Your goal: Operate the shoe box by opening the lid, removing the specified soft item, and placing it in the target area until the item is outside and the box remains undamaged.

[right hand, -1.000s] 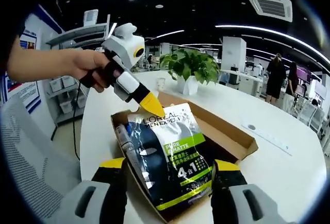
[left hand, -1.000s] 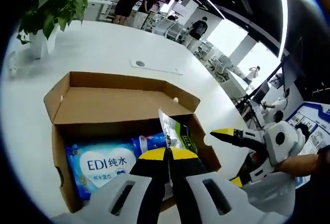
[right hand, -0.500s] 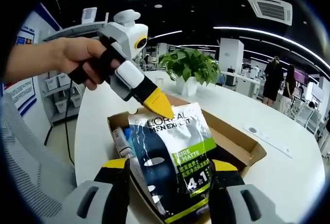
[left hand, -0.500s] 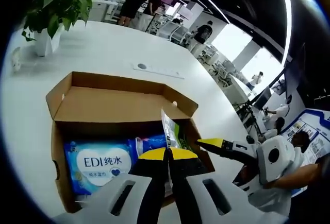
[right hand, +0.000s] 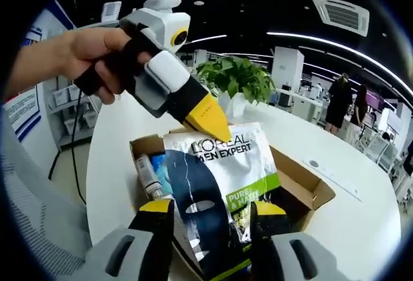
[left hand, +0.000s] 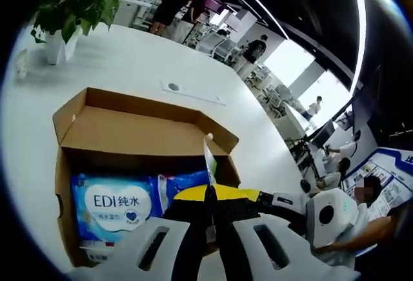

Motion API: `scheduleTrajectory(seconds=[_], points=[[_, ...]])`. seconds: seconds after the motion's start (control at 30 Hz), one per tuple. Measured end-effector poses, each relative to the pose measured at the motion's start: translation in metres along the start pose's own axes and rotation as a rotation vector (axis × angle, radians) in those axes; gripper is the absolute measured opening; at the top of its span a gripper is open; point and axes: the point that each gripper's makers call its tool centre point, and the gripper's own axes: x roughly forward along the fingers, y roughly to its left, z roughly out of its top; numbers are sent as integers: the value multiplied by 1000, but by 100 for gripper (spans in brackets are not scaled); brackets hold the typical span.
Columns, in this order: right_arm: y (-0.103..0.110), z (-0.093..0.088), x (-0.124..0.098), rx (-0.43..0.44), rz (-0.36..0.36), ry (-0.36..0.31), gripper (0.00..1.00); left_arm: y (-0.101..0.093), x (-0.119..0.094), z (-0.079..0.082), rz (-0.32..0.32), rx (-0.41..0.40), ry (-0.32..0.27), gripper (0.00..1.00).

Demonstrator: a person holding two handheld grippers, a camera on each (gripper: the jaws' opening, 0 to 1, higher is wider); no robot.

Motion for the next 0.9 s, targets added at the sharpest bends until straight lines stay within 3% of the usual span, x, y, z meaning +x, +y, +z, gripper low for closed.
scheduleTrajectory(seconds=[0.33, 0.6, 0.9], points=[[-5, -4, -5, -13, -21, 11, 34, -12, 5, -1, -20, 13, 7, 0], [-6, -2, -8, -26, -32, 5, 15, -9, 6, -1, -5, 30, 11, 0], [-5, 4, -16, -27, -18, -19, 5, -10, 1, 1, -2, 69, 5, 0]])
